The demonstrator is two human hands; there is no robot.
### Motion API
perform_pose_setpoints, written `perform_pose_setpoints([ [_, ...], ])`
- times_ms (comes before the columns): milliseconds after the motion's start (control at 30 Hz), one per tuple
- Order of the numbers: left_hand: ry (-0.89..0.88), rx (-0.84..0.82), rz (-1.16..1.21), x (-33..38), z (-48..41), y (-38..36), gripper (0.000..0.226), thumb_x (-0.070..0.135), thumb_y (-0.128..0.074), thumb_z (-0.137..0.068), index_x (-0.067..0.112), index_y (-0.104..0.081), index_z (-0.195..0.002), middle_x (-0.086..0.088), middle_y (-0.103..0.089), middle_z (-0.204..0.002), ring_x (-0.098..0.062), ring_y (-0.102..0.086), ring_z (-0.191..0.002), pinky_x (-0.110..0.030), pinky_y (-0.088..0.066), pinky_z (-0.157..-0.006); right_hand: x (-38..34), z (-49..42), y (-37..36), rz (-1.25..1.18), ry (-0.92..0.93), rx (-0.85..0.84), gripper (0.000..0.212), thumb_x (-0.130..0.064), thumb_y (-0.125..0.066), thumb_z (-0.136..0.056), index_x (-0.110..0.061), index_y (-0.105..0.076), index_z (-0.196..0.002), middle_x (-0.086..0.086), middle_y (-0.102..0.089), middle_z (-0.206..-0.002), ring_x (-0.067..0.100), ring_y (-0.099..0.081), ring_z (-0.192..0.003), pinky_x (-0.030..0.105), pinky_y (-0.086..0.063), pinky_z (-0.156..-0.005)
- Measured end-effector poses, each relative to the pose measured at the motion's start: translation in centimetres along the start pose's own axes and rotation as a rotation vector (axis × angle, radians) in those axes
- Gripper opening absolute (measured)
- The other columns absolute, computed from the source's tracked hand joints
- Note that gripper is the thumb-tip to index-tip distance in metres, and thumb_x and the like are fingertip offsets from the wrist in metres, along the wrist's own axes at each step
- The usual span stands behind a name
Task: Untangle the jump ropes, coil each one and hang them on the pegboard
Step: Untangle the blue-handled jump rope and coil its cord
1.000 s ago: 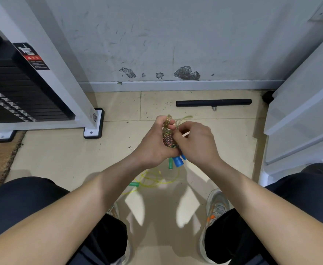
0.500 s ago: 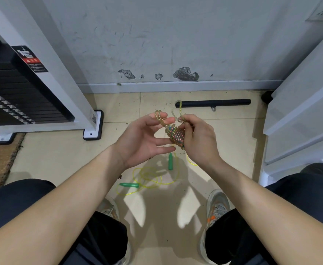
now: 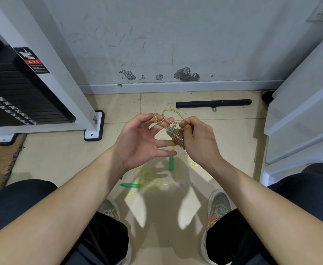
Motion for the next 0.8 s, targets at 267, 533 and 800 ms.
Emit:
perform_pose_setpoints([
  [267,-0.014,0.012,-0.012,-0.2,0.0,-0.2,0.026,0.043,-0.048,-0.094,0.021,-0.058,-0.102,-0.001,-0.050,-0.139,-0.062,-0.043,-0.127,-0.078,-0.025,-0.103,-0.2,-0.1,0.2,0.085,-0.041,0.003,0.023,-0.017,-0.045,-0.094,-0.011,-0.067,-0.092,0.006,-0.067,-0.080,0.028,-0.061,-0.084,0.038,-0.052,-0.073],
  [533,0.025,0.077,-0.097,-0.1,-0.3,0.2,0.048,0.043,-0.046,-0.095,0.015,-0.059,-0.132,0.002,-0.054,-0.122,-0.057,-0.052,-0.119,-0.074,-0.031,-0.104,-0.9,0.3,-0.2,0.182,0.049,-0.092,0.025,-0.015,-0.041,-0.095,-0.011,-0.064,-0.102,0.007,-0.062,-0.100,0.027,-0.056,-0.096,0.041,-0.047,-0.084],
  [800,-0.003,0.122,-0.095,-0.1,-0.2,0.1,0.044,0.039,-0.042,-0.098,0.015,-0.062,-0.129,0.000,-0.054,-0.121,-0.051,-0.062,-0.107,-0.070,-0.036,-0.102,-1.3,0.1,-0.8,0.153,0.151,-0.141,0.041,-0.038,-0.051,-0.100,-0.019,-0.053,-0.135,-0.004,-0.049,-0.101,0.015,-0.054,-0.088,0.038,-0.048,-0.082],
])
Point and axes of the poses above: each hand's wrist, its own z-axis away from the middle knuckle, its own y-axis out of the back of the hand, x = y × z, the point moved 6 cm from there along -z, towards the middle knuckle
